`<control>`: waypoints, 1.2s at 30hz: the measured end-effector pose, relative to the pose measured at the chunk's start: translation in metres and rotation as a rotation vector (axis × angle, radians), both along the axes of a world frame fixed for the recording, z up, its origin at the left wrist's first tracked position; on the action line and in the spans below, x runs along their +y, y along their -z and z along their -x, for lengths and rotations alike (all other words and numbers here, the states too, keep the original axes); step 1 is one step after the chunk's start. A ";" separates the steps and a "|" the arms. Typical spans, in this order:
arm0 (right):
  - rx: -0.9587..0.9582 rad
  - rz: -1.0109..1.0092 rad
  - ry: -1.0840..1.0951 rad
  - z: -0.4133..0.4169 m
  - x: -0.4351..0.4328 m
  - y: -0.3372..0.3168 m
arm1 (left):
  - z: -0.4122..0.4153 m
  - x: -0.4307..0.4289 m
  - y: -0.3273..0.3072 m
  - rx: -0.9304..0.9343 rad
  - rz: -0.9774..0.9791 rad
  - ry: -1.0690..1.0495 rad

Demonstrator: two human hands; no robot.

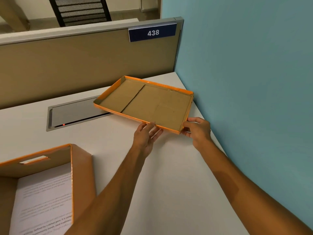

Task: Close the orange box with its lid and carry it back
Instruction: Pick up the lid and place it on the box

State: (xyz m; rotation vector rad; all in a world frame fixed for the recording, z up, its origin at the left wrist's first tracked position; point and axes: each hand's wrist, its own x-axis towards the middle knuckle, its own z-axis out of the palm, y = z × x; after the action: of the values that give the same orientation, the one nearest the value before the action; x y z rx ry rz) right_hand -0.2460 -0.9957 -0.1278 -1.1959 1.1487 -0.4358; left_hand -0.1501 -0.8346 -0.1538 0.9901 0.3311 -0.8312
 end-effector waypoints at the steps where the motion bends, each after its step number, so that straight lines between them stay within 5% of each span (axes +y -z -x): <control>1: -0.006 0.008 -0.011 0.001 0.003 -0.005 | -0.001 0.001 -0.006 -0.003 0.004 -0.020; 3: 0.042 0.118 -0.054 0.005 0.007 -0.013 | -0.002 0.002 -0.018 -0.021 -0.015 -0.047; 11: 0.160 1.229 -0.579 0.026 0.051 -0.040 | 0.011 0.013 -0.061 -0.123 -0.130 -0.140; 14: 0.176 1.424 -0.650 0.027 0.067 -0.050 | 0.023 0.018 -0.083 -0.195 -0.108 -0.151; 27: -0.224 1.235 -0.395 0.071 0.125 -0.114 | 0.116 0.048 -0.187 -0.709 -0.275 -0.265; 36: -0.368 0.738 -0.328 0.132 0.141 -0.150 | 0.149 0.115 -0.199 -0.809 -0.474 -0.075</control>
State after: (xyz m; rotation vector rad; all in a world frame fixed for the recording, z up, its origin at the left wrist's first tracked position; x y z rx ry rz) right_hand -0.3783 -0.8545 0.0220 -1.8098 0.4512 -0.8245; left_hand -0.2995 -0.7199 0.0456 1.6533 -0.1463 -0.2280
